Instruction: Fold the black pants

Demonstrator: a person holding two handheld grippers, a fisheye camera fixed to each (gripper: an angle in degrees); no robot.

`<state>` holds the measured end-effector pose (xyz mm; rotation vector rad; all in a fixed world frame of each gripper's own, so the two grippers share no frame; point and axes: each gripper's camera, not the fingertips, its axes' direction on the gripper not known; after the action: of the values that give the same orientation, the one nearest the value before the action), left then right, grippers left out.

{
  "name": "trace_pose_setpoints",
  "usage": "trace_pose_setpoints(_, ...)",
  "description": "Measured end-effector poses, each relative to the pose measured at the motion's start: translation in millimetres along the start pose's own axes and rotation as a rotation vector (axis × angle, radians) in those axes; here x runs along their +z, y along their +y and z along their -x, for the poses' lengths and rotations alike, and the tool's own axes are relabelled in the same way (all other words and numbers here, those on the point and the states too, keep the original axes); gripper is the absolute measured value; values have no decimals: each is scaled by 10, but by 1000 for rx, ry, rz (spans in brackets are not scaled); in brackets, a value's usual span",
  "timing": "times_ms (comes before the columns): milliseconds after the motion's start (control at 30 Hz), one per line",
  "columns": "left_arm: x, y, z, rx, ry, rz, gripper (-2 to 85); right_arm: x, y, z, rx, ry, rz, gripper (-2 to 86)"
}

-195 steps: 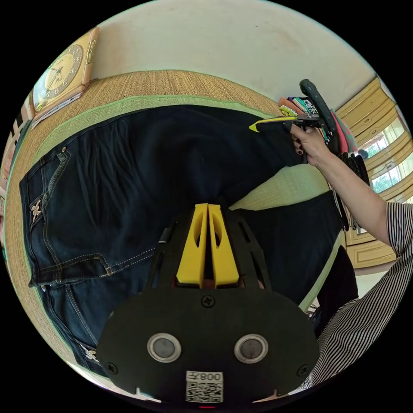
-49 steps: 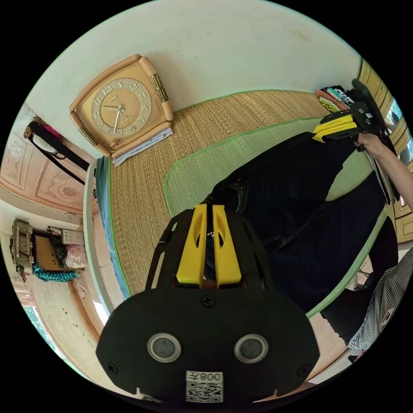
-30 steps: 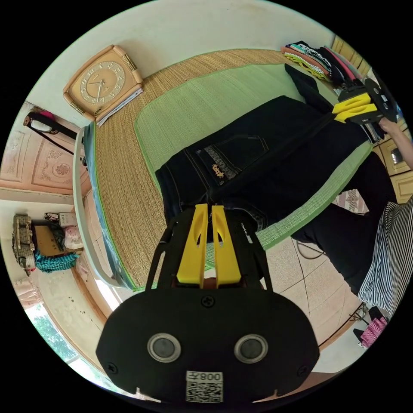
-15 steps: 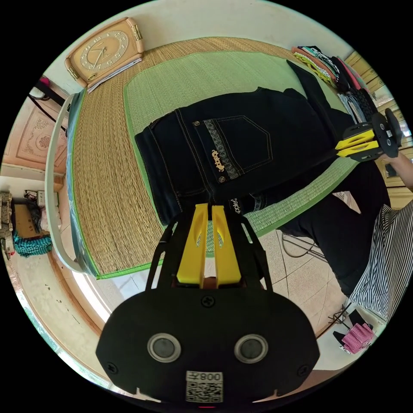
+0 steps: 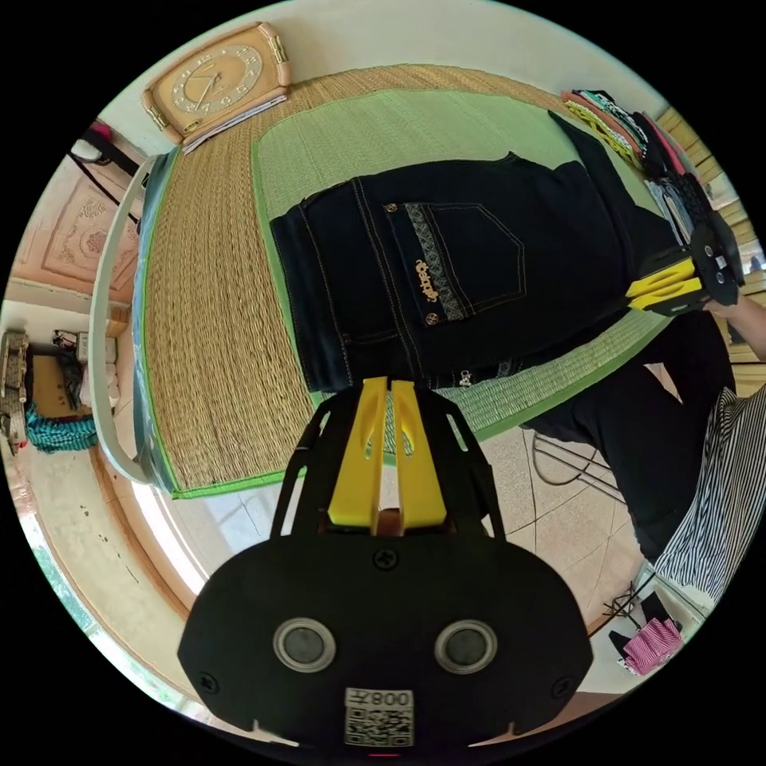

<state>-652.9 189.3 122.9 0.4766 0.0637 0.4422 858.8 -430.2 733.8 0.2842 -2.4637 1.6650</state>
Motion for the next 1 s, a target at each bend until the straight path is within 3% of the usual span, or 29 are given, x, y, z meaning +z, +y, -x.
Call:
trace_pose_setpoints(200, -108, 508, 189, -155, -39, -63, 1, 103, 105, -206, 41, -16, -19, 16)
trace_pose_setpoints(367, -252, 888, 153, -276, 231, -355, 0, 110, 229, -353, 56, -14, -43, 19)
trace_pose_setpoints(467, 36, 819, -12, -300, 349, -355, 0, 92, 321, -455, 83, -19, -62, 22)
trace_pose_setpoints(567, 367, 846, -44, -380, 328, -264, 1, 44, 427, -583, 129, -53, -81, 27)
trace_pose_setpoints(833, 397, 1103, -41, -401, 248, -270, 0, -338, 813, -981, 215, -211, -199, 14)
trace_pose_setpoints(933, 240, 1100, -326, -328, 123, -315, 1, -525, 1021, -1201, 254, -237, -256, 5)
trace_pose_setpoints(1000, 192, 1056, -551, -253, 191, -376, 1, -601, 1128, -1419, 303, -190, -264, 3)
